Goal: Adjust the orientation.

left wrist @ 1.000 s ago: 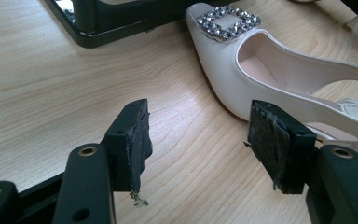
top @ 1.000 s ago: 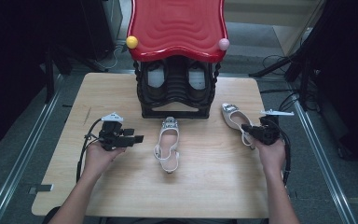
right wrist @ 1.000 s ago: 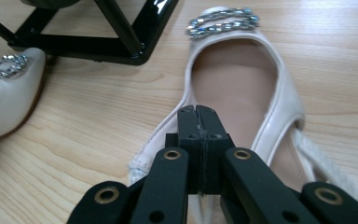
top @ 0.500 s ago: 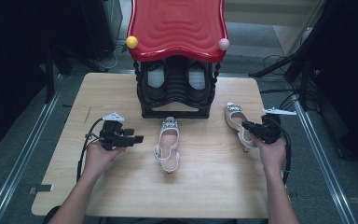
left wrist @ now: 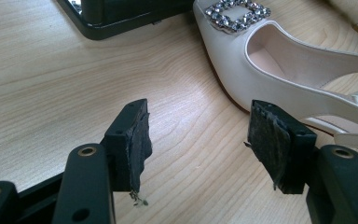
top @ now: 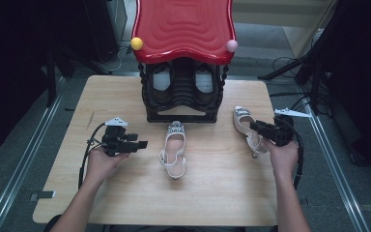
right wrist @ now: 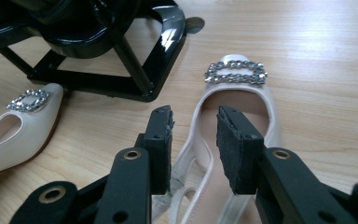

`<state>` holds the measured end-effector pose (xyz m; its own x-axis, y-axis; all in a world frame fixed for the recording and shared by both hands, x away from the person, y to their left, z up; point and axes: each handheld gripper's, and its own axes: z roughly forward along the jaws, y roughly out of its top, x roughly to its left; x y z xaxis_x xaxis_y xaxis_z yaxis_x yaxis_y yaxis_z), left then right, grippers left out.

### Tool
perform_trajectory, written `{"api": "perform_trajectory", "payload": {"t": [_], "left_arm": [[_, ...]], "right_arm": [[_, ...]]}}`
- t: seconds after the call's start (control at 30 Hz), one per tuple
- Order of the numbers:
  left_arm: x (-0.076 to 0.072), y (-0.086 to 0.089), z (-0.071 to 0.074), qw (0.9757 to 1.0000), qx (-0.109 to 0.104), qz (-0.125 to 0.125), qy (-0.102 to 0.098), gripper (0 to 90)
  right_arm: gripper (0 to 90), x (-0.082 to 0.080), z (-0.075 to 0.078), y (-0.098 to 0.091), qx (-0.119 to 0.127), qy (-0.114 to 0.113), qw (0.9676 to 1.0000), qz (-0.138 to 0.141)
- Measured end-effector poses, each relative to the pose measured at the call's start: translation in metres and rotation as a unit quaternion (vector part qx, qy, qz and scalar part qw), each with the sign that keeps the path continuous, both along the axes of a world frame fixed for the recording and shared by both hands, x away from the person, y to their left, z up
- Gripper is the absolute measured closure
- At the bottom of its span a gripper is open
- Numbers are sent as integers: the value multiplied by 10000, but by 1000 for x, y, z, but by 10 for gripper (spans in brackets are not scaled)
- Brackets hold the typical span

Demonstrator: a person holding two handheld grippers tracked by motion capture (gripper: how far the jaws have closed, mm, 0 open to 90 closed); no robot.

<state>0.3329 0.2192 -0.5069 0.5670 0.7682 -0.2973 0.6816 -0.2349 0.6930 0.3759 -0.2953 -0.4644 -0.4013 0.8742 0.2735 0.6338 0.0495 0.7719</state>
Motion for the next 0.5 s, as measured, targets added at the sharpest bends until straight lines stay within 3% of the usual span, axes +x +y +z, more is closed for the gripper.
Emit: {"api": "perform_trajectory", "payload": {"t": [0.23,0.33,0.5], "left_arm": [[-2,1,0,10000,64,-1,11,389],[-3,2,1,10000,75,4,30,389],[-5,3,0,10000,70,40,21,388]], "right_arm": [[683,8,-13,10,-102,271,9995,120],[699,12,-19,10,-39,384,9992,127],[725,17,-28,13,-191,564,9981,131]]}}
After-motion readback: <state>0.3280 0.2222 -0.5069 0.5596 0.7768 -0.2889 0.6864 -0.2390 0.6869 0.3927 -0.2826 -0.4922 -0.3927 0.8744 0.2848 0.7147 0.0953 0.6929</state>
